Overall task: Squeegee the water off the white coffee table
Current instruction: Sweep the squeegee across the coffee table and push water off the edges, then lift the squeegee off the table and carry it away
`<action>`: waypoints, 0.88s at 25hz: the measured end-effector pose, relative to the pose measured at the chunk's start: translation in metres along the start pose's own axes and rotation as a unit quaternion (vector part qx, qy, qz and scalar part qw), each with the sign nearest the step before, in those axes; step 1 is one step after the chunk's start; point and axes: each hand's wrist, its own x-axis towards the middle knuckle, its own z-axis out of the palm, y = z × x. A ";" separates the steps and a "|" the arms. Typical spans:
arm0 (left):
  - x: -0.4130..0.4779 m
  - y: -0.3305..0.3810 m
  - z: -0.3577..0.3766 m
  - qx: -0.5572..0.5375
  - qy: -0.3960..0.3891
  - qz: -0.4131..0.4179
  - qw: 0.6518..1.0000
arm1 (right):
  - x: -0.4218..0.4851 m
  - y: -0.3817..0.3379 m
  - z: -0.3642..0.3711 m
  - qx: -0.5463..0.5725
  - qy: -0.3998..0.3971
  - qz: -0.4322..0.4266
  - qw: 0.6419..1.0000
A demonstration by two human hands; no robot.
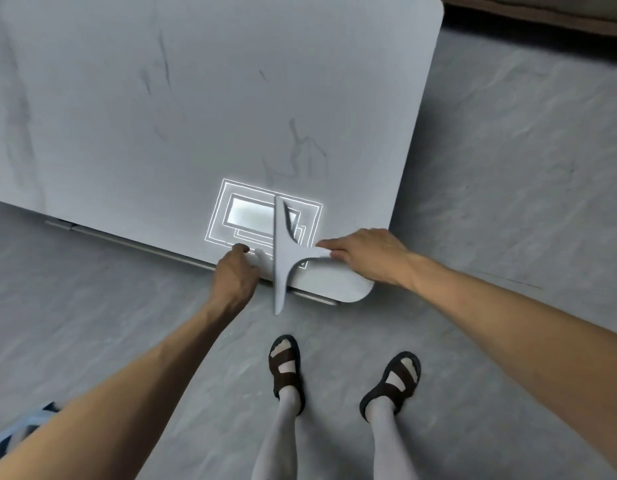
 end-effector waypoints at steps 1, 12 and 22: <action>-0.007 0.014 0.008 -0.002 -0.019 0.020 1.000 | -0.023 0.025 -0.003 -0.006 0.003 0.023 1.000; -0.051 0.107 0.065 0.081 -0.120 0.054 0.988 | -0.152 0.164 -0.055 -0.147 0.087 0.135 0.976; -0.097 0.082 -0.012 -0.093 -0.089 -0.009 0.992 | -0.106 0.055 -0.089 0.024 0.094 0.162 0.982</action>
